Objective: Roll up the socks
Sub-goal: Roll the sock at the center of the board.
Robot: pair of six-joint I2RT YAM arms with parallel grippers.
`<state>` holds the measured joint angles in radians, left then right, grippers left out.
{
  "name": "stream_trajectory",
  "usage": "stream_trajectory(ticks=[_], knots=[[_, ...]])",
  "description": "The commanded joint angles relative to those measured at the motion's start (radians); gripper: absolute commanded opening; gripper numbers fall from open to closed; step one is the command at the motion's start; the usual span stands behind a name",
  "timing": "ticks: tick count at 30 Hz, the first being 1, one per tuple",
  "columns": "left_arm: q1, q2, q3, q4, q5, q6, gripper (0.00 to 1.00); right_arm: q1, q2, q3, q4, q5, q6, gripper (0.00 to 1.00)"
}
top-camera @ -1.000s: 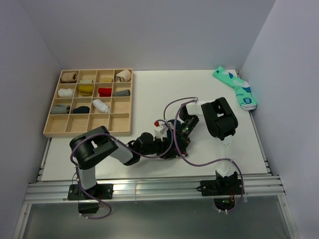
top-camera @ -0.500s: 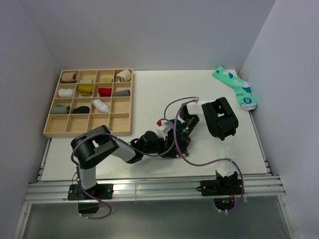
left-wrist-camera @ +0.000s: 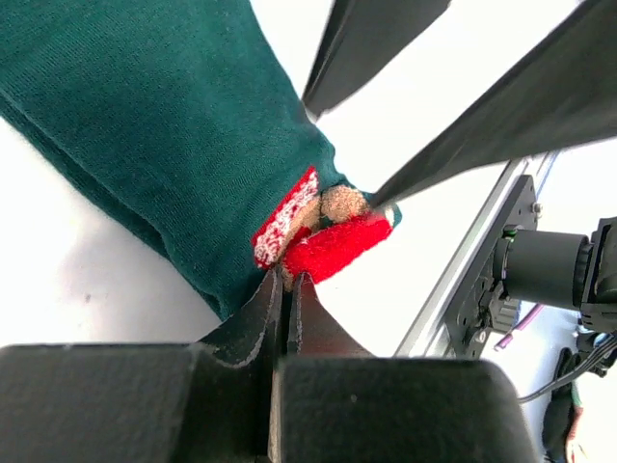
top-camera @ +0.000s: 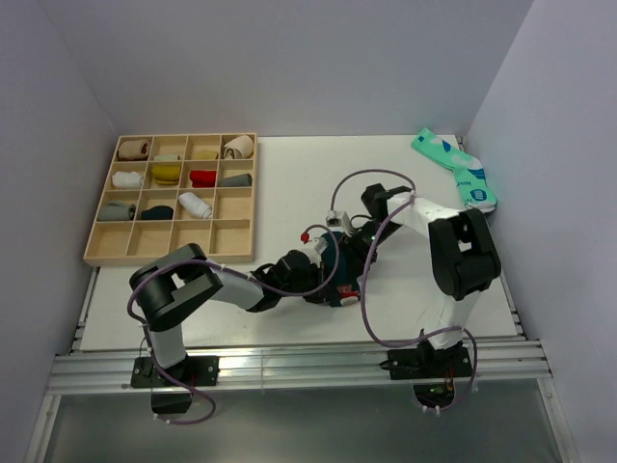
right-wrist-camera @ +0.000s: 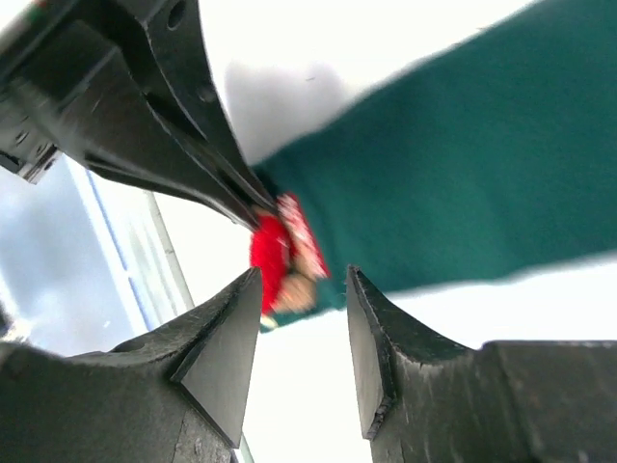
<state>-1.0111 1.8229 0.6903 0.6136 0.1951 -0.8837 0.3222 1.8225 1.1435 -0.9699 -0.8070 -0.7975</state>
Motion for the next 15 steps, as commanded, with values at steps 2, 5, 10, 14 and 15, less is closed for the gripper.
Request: stream_trajectory(ticks=[2, 5, 10, 14, 15], knots=[[-0.006, -0.043, 0.015, -0.279, -0.031, -0.024, 0.0, -0.063, -0.106, -0.031, 0.08, 0.04, 0.047, 0.48], [-0.001, -0.063, 0.075, -0.444, -0.039, -0.015, 0.0, -0.096, -0.181, -0.079, 0.118, 0.072, 0.052, 0.48], [0.037, -0.088, 0.14, -0.61, 0.021, -0.031, 0.0, -0.106, -0.362, -0.185, 0.267, 0.187, 0.076, 0.48], [0.101, -0.097, 0.17, -0.712, 0.087, 0.001, 0.0, -0.104, -0.501, -0.286, 0.355, 0.226, 0.058, 0.51], [0.106, -0.087, 0.179, -0.744, 0.118, 0.009, 0.0, -0.1, -0.521, -0.3, 0.382, 0.232, 0.054, 0.51]])
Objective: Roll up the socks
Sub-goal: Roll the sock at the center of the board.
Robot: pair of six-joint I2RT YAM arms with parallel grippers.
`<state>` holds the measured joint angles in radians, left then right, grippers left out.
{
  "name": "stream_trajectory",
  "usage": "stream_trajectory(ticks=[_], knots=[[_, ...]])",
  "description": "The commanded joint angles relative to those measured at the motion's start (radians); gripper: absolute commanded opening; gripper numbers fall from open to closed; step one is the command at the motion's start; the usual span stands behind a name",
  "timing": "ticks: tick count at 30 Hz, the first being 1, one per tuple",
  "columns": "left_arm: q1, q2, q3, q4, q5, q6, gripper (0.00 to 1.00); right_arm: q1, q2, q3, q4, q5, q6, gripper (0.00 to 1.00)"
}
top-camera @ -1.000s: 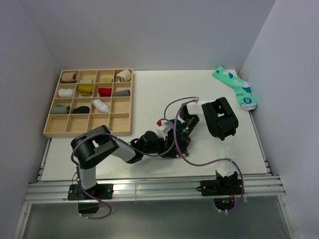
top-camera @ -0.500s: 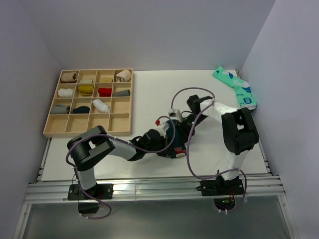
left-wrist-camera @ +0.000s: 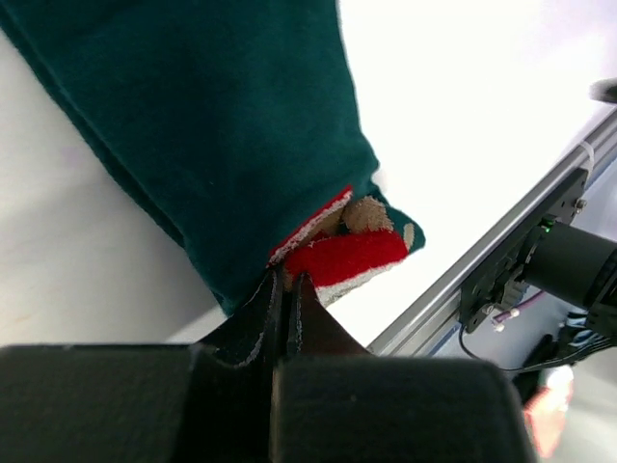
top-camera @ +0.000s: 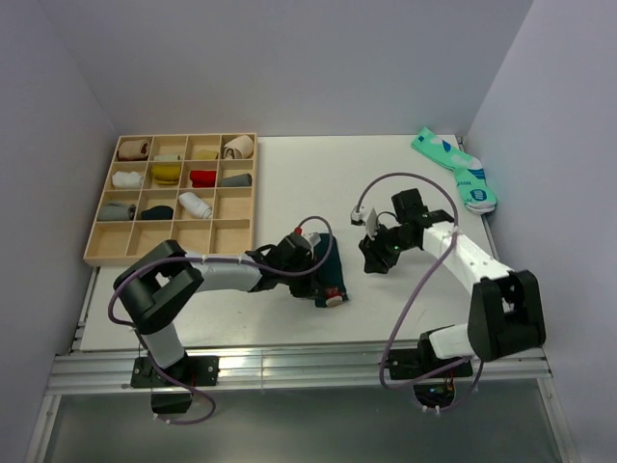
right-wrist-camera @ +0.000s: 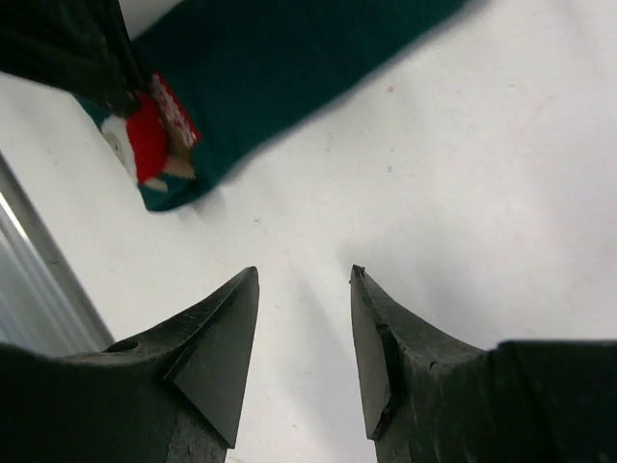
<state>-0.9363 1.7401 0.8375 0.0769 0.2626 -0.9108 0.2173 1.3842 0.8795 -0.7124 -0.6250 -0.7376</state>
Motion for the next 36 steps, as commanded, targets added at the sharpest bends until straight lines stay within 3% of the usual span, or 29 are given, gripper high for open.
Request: stream_trajectory(ticks=[1, 5, 12, 20, 32, 36], knots=[[0.043, 0.001, 0.043, -0.209, 0.082, 0.039, 0.0, 0.013, -0.102, -0.06, 0.134, 0.054, -0.017, 0.51], [0.06, 0.041, 0.074, -0.256, 0.164, 0.05, 0.0, 0.077, -0.224, -0.141, 0.205, 0.073, -0.028, 0.5], [0.094, 0.101, 0.097, -0.247, 0.286, 0.041, 0.0, 0.342, -0.35, -0.266, 0.284, 0.105, -0.042, 0.51], [0.106, 0.156, 0.097, -0.22, 0.359, 0.032, 0.0, 0.51, -0.287, -0.257, 0.255, 0.08, -0.072, 0.51], [0.131, 0.164, 0.117, -0.249, 0.371, 0.047, 0.0, 0.669, -0.195, -0.297, 0.327, 0.203, -0.071, 0.49], [0.136, 0.168, 0.129, -0.255, 0.374, 0.053, 0.0, 0.698, -0.171, -0.312, 0.367, 0.234, -0.06, 0.43]])
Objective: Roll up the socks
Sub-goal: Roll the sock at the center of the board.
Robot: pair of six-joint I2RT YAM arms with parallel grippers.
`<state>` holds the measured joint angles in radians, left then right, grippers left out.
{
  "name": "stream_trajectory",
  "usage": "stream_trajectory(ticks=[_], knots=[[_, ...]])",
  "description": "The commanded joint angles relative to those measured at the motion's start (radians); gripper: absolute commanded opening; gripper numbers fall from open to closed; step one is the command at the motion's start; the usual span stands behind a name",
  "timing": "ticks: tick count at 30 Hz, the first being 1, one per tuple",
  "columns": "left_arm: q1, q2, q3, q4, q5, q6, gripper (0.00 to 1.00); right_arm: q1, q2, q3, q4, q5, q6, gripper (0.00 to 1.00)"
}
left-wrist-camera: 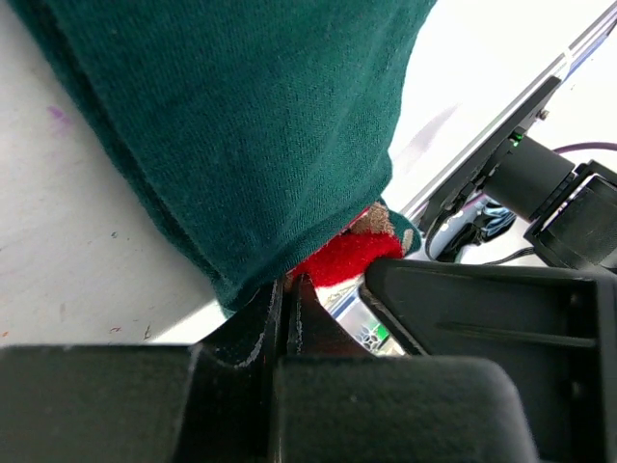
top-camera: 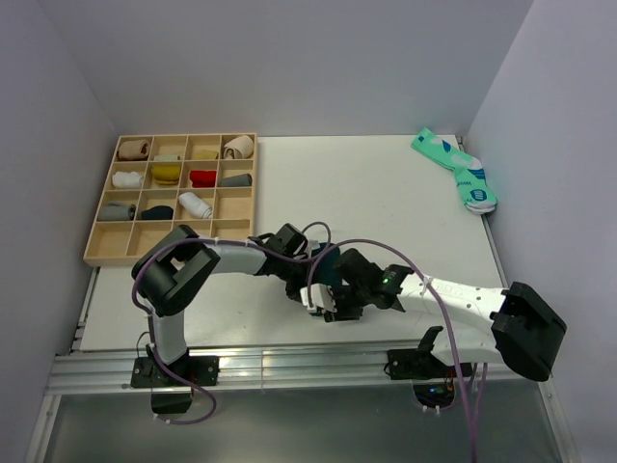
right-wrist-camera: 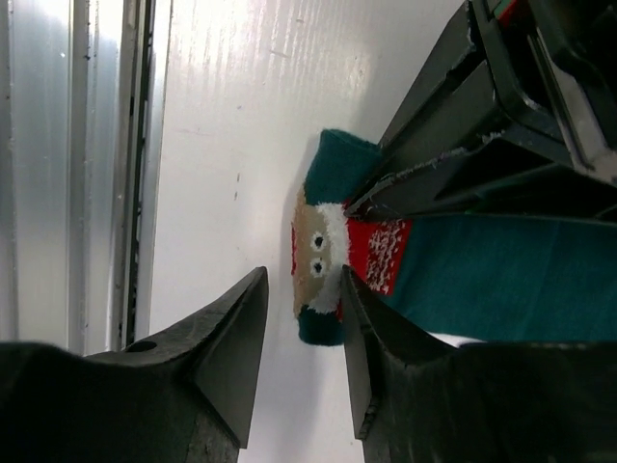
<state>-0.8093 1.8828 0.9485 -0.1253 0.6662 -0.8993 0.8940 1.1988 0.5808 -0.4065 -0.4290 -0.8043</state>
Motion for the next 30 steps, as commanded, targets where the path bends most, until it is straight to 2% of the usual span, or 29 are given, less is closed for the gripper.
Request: stream_trajectory(ticks=[1, 8, 11, 12, 15, 16, 21, 25, 30], knots=[[0.012, 0.027, 0.021, -0.054, -0.03, 0.045, 0.0, 0.029, 0.025, -0.018, 0.066, 0.044, 0.011, 0.42], [0.019, 0.027, 0.018, -0.04, -0.017, 0.045, 0.0, 0.036, 0.079, -0.022, 0.112, 0.081, 0.022, 0.39], [0.025, 0.022, 0.003, -0.019, -0.005, 0.033, 0.01, 0.036, 0.074, -0.024, 0.112, 0.084, 0.024, 0.36], [0.028, 0.015, -0.005, -0.011, -0.004, 0.031, 0.02, 0.034, 0.077, -0.022, 0.106, 0.084, 0.027, 0.32], [0.032, -0.004, -0.033, 0.038, 0.009, 0.008, 0.08, 0.036, 0.105, -0.01, 0.077, 0.087, 0.031, 0.26], [0.032, -0.011, -0.042, 0.067, 0.009, -0.001, 0.15, 0.034, 0.113, 0.0, 0.066, 0.085, 0.033, 0.24], [0.032, -0.06, -0.12, 0.202, -0.005, -0.081, 0.27, 0.003, 0.139, 0.03, -0.029, 0.009, 0.028, 0.17], [0.032, -0.103, -0.18, 0.314, -0.063, -0.157, 0.32, -0.055, 0.15, 0.059, -0.092, -0.069, 0.014, 0.16], [0.03, -0.178, -0.252, 0.403, -0.158, -0.181, 0.34, -0.194, 0.22, 0.123, -0.237, -0.191, -0.059, 0.17]])
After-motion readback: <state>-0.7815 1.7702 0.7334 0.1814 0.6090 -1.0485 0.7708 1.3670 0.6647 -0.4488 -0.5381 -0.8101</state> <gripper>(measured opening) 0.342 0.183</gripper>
